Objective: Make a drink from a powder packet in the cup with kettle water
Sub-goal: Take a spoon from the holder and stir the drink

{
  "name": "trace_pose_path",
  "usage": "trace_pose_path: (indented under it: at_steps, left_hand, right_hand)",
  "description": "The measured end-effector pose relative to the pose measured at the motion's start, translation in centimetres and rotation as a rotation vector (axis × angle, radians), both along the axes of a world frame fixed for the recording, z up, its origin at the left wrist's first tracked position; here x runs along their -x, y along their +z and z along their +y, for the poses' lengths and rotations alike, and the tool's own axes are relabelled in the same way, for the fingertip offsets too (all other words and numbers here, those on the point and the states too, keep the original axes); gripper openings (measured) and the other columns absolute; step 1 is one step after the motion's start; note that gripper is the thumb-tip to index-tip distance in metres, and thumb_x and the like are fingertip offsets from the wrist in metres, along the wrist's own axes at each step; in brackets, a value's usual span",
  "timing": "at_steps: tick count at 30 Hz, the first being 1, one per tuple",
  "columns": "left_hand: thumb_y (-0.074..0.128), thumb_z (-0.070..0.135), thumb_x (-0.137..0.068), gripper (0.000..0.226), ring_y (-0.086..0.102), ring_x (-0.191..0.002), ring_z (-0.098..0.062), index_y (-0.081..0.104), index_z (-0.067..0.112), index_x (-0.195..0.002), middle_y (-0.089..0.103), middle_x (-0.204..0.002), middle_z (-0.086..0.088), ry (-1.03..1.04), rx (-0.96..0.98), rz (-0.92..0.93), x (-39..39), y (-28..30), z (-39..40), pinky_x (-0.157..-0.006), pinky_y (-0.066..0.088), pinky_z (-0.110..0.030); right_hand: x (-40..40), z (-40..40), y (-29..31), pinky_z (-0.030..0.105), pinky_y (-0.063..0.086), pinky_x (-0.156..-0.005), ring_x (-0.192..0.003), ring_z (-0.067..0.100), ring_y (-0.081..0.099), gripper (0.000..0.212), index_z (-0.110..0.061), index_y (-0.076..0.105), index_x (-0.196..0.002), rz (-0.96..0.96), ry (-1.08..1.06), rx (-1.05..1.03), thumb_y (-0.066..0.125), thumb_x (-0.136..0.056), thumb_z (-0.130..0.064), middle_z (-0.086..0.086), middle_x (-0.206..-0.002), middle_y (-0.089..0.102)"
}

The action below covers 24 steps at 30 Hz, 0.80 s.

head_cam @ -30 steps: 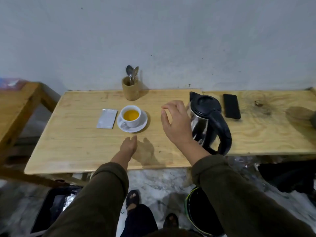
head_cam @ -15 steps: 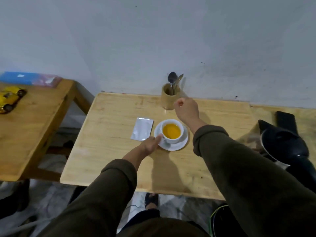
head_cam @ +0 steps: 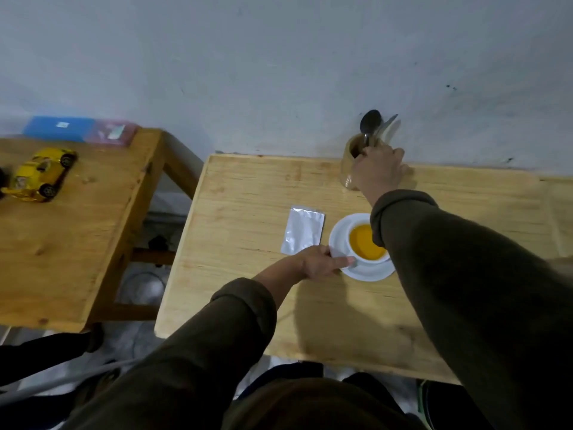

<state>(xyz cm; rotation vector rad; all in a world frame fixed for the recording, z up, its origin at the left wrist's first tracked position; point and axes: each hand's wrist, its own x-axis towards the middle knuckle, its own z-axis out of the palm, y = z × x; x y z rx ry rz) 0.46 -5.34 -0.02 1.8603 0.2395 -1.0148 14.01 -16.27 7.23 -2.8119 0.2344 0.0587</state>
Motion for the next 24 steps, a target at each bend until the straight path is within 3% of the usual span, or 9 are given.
trace_pose_path:
  at_steps: [5,9,14,20,22,24]
  left_hand:
    - [0.065,0.057,-0.078,0.064,0.064,-0.109,-0.021,0.062,0.013,-0.123,0.069,-0.117,-0.005,-0.015,0.032,0.018,-0.5,-0.2,0.4,-0.105,0.047,-0.036]
    - [0.065,0.053,-0.08,0.063,0.064,-0.114,-0.021,0.059,0.013,-0.128,0.066,-0.126,-0.007,-0.036,0.068,0.024,-0.7,-0.2,0.5,-0.104,0.049,-0.034]
    - [0.067,0.049,-0.081,0.063,0.063,-0.116,-0.019,0.058,0.012,-0.13,0.065,-0.128,-0.005,-0.003,0.108,0.041,-0.6,-0.1,0.7,-0.099,0.051,-0.029]
    - [0.072,0.054,-0.074,0.065,0.065,-0.112,-0.016,0.062,0.013,-0.124,0.066,-0.123,-0.001,0.054,0.063,0.043,-0.1,0.0,0.5,-0.101,0.05,-0.03]
    - [0.072,0.05,-0.076,0.054,0.067,-0.101,-0.014,0.064,0.013,-0.116,0.068,-0.114,0.0,0.095,0.042,0.054,0.1,0.0,0.1,-0.097,0.051,-0.028]
    - [0.069,0.035,-0.084,0.028,0.065,-0.085,-0.01,0.063,0.014,-0.102,0.066,-0.098,-0.001,0.178,0.095,0.088,0.4,0.2,-0.5,-0.083,0.053,-0.021]
  right_hand:
    - [-0.9,1.0,-0.2,0.049,0.029,-0.103,-0.124,0.032,0.037,0.039,-0.01,0.058,-0.117,0.102,-0.054,0.021,0.033,-0.093,-0.028,0.013,-0.131,0.052]
    - [-1.1,0.8,0.0,0.048,0.03,-0.102,-0.12,0.032,0.04,0.038,-0.008,0.057,-0.115,0.113,-0.108,-0.021,0.035,-0.092,-0.028,0.014,-0.124,0.055]
    - [-0.3,-0.2,1.1,0.047,0.034,-0.099,-0.119,0.03,0.043,0.03,-0.013,0.059,-0.115,-0.119,-0.046,-0.083,0.043,-0.089,-0.015,0.011,-0.119,0.059]
    - [0.9,-1.9,3.9,0.04,0.035,-0.094,-0.122,0.027,0.045,0.038,-0.014,0.057,-0.125,-0.404,0.038,-0.199,0.048,-0.089,-0.008,0.007,-0.121,0.064]
    - [1.6,-2.6,4.7,0.039,0.036,-0.094,-0.121,0.027,0.046,0.036,-0.014,0.06,-0.122,-0.468,0.049,-0.229,0.05,-0.088,-0.008,0.007,-0.119,0.065]
    - [2.6,-3.4,5.2,0.037,0.037,-0.094,-0.119,0.026,0.048,0.031,-0.015,0.062,-0.118,-0.482,0.064,-0.234,0.054,-0.087,-0.013,0.006,-0.116,0.067]
